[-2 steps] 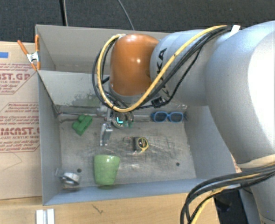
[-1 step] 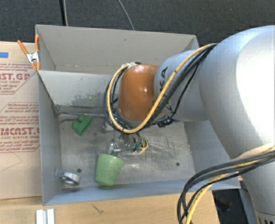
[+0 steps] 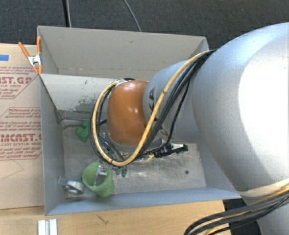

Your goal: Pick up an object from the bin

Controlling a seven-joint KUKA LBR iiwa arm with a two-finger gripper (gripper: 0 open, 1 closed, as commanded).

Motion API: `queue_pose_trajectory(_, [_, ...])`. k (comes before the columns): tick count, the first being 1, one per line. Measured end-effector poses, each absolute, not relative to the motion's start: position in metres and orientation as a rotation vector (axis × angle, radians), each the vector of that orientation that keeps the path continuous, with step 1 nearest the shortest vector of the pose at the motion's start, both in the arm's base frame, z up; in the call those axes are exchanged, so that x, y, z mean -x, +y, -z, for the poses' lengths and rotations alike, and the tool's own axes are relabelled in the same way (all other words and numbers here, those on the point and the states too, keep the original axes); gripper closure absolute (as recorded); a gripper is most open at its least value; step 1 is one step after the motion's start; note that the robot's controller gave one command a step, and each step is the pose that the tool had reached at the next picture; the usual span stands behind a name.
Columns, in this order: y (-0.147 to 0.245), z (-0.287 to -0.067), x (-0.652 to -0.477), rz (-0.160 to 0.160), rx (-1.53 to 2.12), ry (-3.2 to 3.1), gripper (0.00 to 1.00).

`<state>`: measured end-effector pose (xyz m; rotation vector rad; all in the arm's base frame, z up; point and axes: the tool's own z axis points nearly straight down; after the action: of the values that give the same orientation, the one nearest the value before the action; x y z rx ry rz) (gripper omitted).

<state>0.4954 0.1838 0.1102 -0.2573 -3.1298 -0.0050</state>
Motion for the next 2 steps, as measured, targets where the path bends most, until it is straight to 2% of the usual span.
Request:
queue_pose_trajectory(1, [0.2133, -0.0738, -0.4847, 0.001, 0.411, -3.120, 0.00])
queue_pose_trajectory(2, [0.2169, -0.0768, -0.4846, 0.012, 0.408, -3.117, 1.00])
